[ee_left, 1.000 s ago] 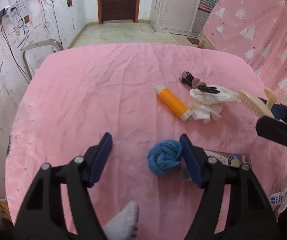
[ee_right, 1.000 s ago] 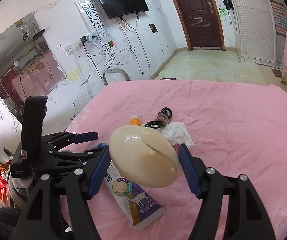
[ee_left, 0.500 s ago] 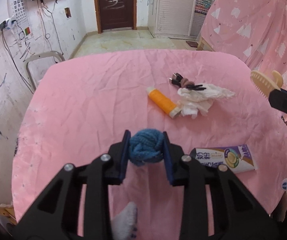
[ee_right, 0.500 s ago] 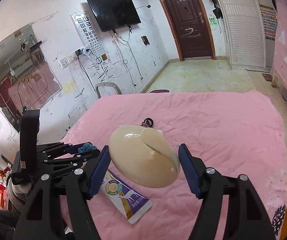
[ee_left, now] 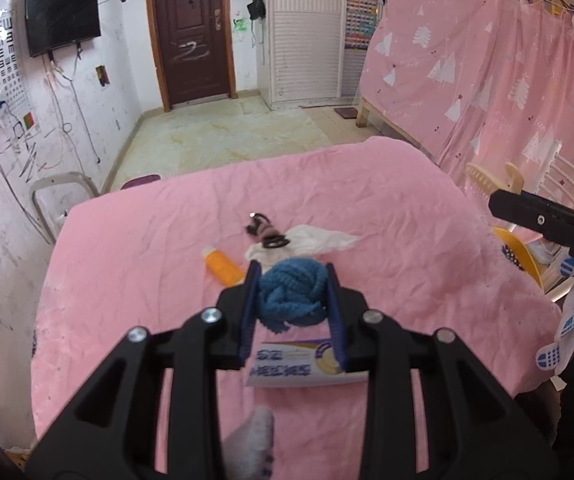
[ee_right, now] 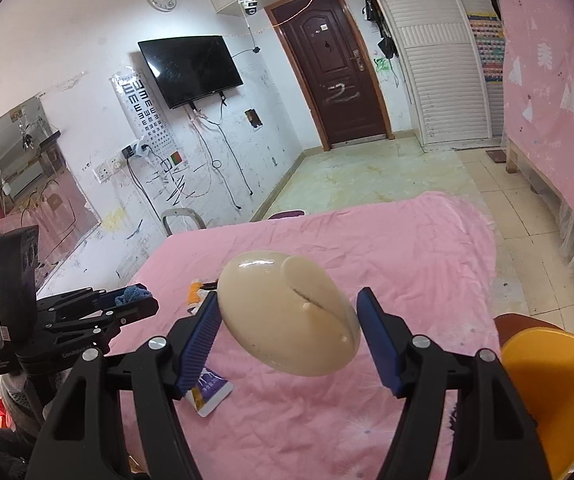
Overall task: Collect trash
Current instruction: 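Carry the brush and yarn ball in both tools over the yellow bin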
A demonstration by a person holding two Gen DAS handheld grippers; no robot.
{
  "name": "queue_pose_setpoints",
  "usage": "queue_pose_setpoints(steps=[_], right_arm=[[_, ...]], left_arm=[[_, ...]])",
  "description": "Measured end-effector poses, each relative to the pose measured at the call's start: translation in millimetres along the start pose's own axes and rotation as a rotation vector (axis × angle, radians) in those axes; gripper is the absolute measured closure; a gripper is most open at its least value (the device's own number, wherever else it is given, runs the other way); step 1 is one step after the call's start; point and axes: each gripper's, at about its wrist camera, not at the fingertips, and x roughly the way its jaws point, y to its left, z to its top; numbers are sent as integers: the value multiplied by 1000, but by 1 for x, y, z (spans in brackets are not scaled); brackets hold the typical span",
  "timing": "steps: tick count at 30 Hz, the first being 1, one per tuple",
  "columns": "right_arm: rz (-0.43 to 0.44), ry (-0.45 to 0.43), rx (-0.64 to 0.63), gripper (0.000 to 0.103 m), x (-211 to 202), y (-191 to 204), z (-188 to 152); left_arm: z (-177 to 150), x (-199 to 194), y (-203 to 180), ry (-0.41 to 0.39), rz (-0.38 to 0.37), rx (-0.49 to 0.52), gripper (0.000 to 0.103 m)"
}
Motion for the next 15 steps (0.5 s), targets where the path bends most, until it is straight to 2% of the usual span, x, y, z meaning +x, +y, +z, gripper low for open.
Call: queue_pose_setpoints(steps=[8, 15], right_arm=[[-66, -56, 75, 44, -37, -52, -12], [-158, -102, 132, 44, -67, -99, -26]], left_arm=[[20, 1, -49, -20, -65, 55, 74], [41, 7, -95, -32, -139, 110, 74]])
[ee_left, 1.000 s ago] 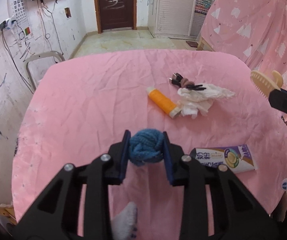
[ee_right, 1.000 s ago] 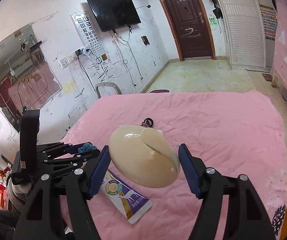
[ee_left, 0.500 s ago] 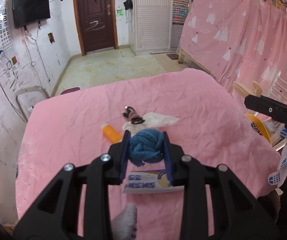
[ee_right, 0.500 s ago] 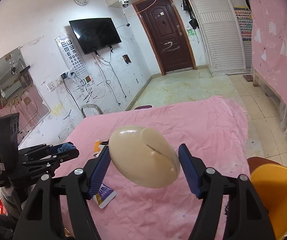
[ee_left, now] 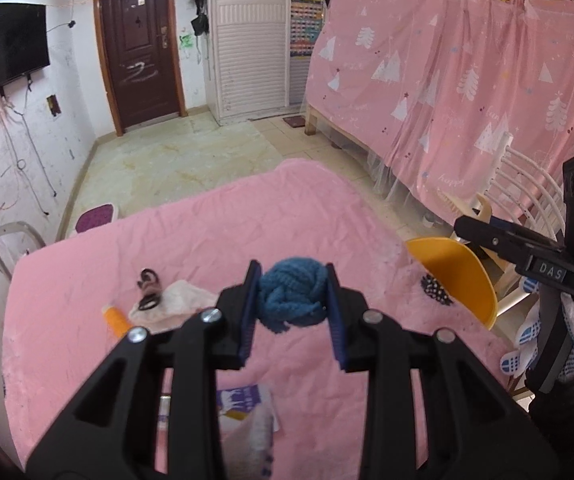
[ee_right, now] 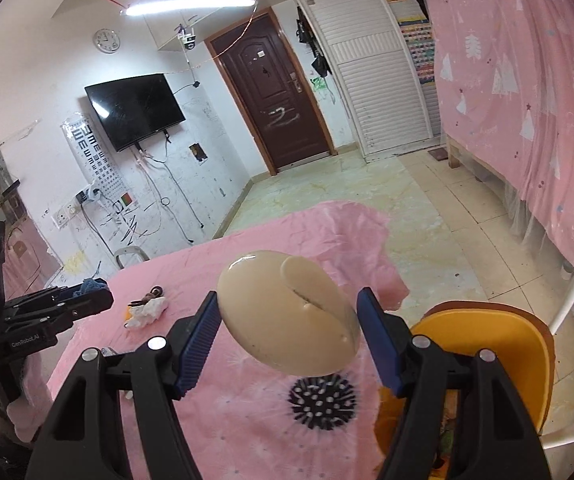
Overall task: Collect trash
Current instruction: 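Carry the brush and yarn ball in both tools over the yellow bin, then open both tools to drop the brush and yarn ball into the bin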
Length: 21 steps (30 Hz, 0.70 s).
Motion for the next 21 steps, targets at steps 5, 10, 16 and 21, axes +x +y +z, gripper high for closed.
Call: queue_pose_setpoints(steps=[5, 10, 16, 21], right_arm=[[-65, -14, 37, 44, -14, -39, -7], [-148, -26, 59, 44, -28, -75, -18], [-176, -9, 79, 43, -28, -102, -28], [-198, 5, 105, 41, -23, -122, -33]], left_arm=[[13, 12, -35, -1, -51, 60, 74], [25, 23, -77, -8, -94, 121, 74], [39, 45, -119, 9, -140, 172, 74], [49, 63, -150, 35, -162, 212, 74]])
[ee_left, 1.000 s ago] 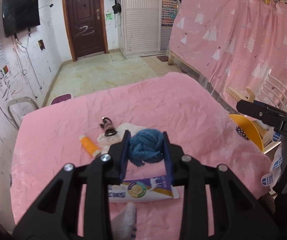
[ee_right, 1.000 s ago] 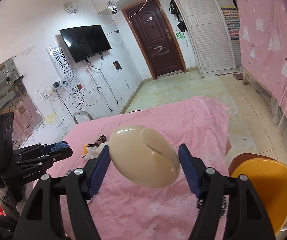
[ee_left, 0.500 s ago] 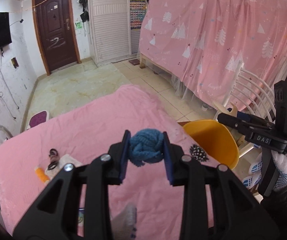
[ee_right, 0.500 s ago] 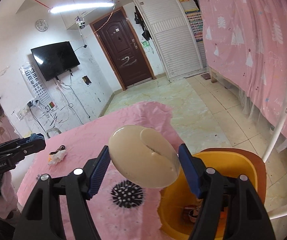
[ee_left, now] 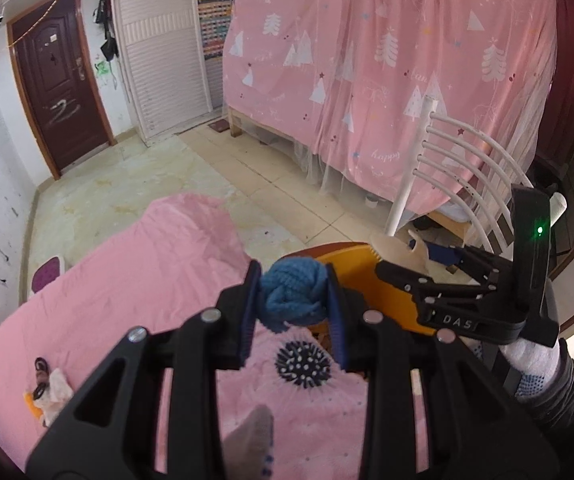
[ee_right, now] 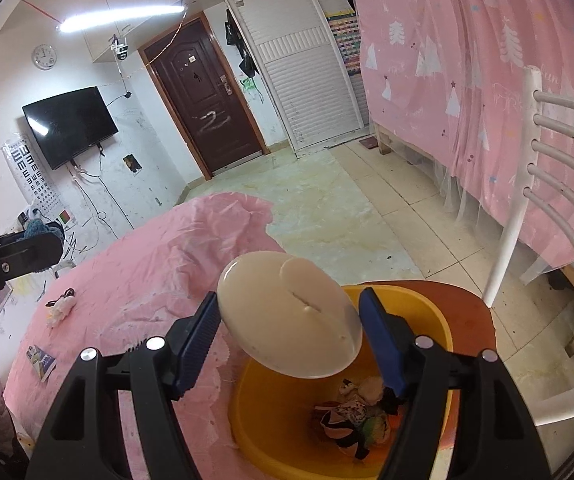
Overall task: Collect trash
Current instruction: 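Open both tools to drop the brush and yarn ball into the bin, then move both open tools back over the toothpaste tube on the bed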
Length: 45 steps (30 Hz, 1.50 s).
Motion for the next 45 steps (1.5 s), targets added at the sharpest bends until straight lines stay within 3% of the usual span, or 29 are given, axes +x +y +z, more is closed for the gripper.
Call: queue_pose_setpoints(steps=[5, 11, 12, 16, 20, 32, 45], right_arm=[[-15, 1, 40, 27, 0, -18, -2], [-26, -27, 117, 25, -10, -50, -1], [-26, -33, 129, 25, -12, -54, -1], [-36, -52, 150, 24, -20, -62, -1], [-35, -63, 154, 24, -24, -62, 0], [-3, -50, 78, 24, -22, -18, 11], [86, -11, -80, 24, -1, 85, 26]], left_arm=[[10, 19, -23, 24, -13, 34, 74], [18, 42, -46, 59, -49, 55, 73], [19, 47, -49, 66, -54, 59, 71], [20, 54, -56, 71, -70, 52, 37], [19, 55, -57, 73, -63, 55, 36], [8, 10, -28, -2, -51, -2, 35], [-35, -49, 37, -74, 38, -125, 24]])
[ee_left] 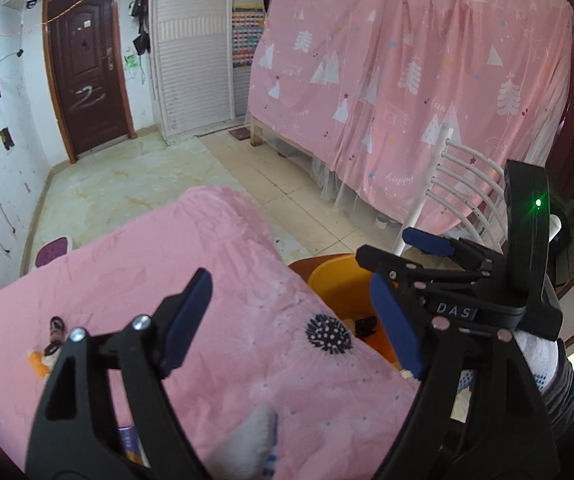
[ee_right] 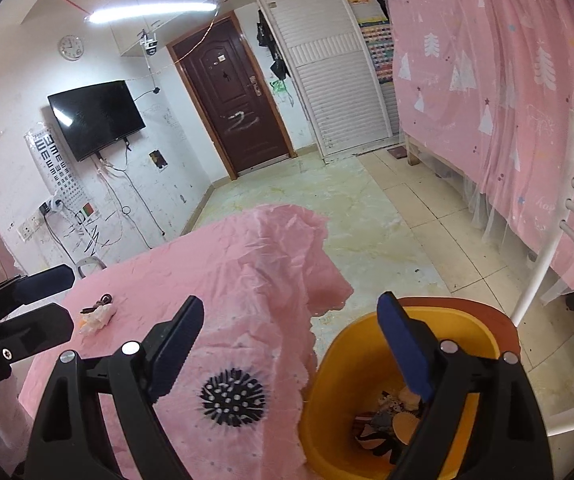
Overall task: Collect trash
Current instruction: 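Move both open tools back over the toothpaste tube on the bed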
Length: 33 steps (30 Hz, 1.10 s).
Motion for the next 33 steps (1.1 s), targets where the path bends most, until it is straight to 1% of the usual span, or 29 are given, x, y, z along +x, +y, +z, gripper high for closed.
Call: queue_pose_setpoints(steps=[2, 3, 8, 11, 17, 22, 28, 33], right_arm=[[12, 5, -25, 24, 4, 16, 2], [19, 9, -39, 24, 6, 25, 3], [46, 29, -84, 24, 19, 59, 5], [61, 46, -104, 24, 27, 76, 5], [96, 72, -153, 24, 41, 110, 3], [122, 101, -191, 24, 55, 135, 0], [142, 131, -235, 23, 70, 164, -5], [150, 157, -256, 23, 84, 180, -7]], left_arm=[[-6, -9, 12, -11, 17, -18, 19], [-9, -13, 17, -15, 25, -22, 18], [-25, -28, 46, -11, 74, -49, 16], [-39, -41, 69, -7, 97, -71, 12], [-63, -57, 108, 16, 156, -105, 7], [-80, -64, 134, 39, 185, -145, 6], [-101, -59, 148, 75, 204, -141, 6], [-119, -52, 163, 109, 204, -173, 6]])
